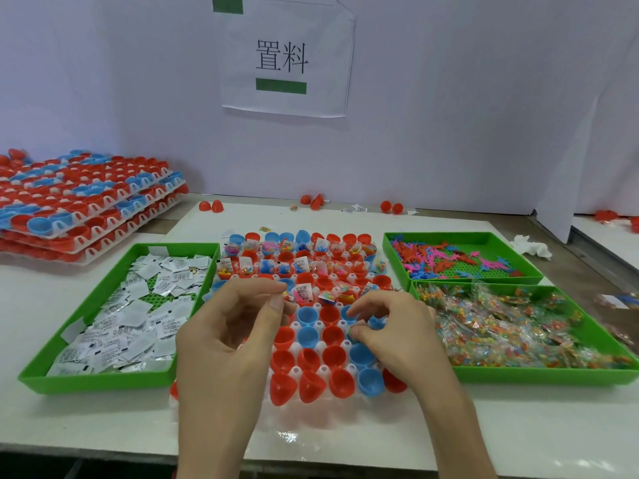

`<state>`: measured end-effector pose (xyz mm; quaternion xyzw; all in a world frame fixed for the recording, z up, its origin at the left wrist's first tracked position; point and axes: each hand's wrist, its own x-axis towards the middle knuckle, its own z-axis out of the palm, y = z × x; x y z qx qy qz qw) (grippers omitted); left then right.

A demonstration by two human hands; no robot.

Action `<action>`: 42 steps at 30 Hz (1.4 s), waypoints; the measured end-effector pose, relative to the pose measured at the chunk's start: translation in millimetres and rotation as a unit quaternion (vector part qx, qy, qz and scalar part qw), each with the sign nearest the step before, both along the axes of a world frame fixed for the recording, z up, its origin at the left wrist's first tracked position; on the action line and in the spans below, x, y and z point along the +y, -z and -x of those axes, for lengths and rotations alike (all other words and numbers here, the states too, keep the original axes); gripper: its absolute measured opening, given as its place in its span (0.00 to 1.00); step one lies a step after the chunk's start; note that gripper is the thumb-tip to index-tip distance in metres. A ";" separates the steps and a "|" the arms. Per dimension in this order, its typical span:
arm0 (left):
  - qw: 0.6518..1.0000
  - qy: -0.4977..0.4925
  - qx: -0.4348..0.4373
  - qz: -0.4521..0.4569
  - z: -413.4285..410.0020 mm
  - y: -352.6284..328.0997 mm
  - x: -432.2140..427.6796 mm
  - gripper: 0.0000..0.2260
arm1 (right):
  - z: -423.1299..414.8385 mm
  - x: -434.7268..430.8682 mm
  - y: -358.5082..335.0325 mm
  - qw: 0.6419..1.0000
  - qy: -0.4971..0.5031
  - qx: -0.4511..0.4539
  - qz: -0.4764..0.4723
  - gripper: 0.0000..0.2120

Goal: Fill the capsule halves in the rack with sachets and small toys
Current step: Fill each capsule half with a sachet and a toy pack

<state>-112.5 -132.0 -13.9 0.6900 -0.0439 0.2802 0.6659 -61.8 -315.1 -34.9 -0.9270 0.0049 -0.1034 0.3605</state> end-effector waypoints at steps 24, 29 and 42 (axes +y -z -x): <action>0.892 -0.133 0.300 -0.311 -80.7 40.3 117.5 0.10 | 7.4 -91.2 16.7 0.985 0.170 0.030 0.024 0.13; 0.881 -0.121 0.306 -0.341 -76.7 35.2 107.4 0.10 | 5.8 -89.2 19.5 0.982 0.183 0.012 0.030 0.09; 0.901 -0.213 0.253 -0.281 -76.1 41.3 105.4 0.05 | 6.6 -85.8 18.8 0.978 0.206 -0.019 -0.010 0.09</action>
